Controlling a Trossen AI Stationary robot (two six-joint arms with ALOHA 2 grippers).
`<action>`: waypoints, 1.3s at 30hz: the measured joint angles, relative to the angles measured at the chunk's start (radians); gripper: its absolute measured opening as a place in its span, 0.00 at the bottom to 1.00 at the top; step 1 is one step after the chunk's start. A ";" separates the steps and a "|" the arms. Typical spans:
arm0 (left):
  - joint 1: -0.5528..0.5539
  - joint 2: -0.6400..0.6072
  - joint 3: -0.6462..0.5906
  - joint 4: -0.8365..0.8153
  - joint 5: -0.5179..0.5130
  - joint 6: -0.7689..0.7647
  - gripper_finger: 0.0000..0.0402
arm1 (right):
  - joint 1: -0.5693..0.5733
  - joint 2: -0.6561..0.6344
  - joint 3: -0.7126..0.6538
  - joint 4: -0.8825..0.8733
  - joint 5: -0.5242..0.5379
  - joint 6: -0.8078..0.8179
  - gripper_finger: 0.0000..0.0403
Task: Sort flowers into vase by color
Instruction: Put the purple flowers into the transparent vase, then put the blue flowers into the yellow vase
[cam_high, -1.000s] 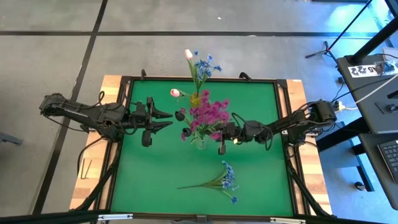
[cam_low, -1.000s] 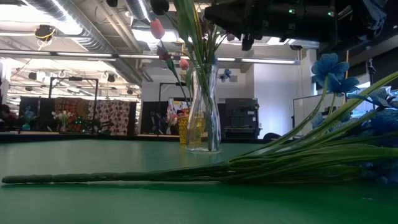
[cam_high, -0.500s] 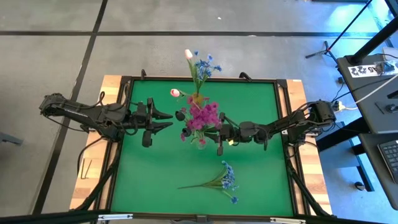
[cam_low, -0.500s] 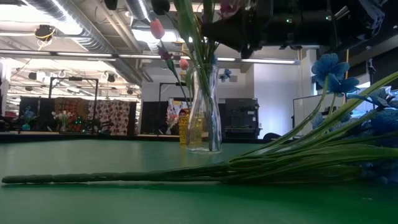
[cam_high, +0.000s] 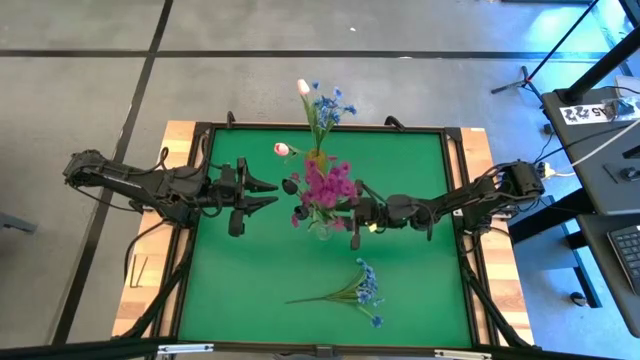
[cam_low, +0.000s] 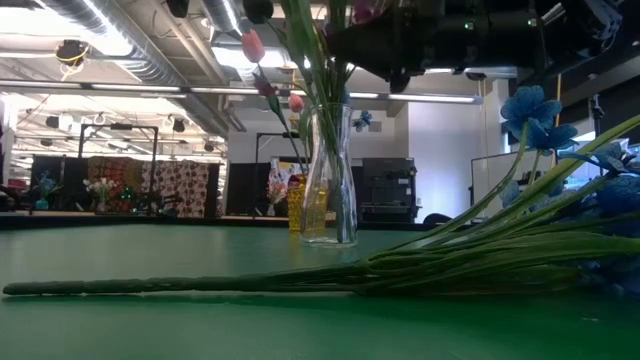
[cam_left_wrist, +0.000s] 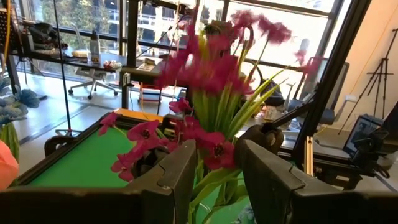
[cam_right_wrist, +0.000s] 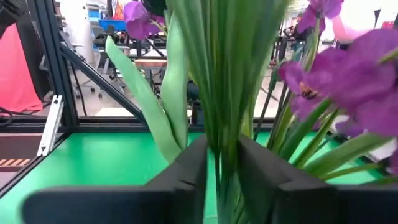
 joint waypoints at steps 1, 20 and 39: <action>0.000 0.000 0.000 0.000 0.000 0.000 0.31 | 0.000 0.000 0.000 -0.006 0.000 0.011 0.22; 0.000 0.000 0.000 -0.004 0.000 -0.003 0.31 | 0.000 0.000 0.000 -0.095 0.000 0.041 0.60; 0.000 0.000 0.000 -0.005 0.000 -0.003 0.31 | 0.001 -0.244 0.001 -0.525 -0.011 0.124 0.64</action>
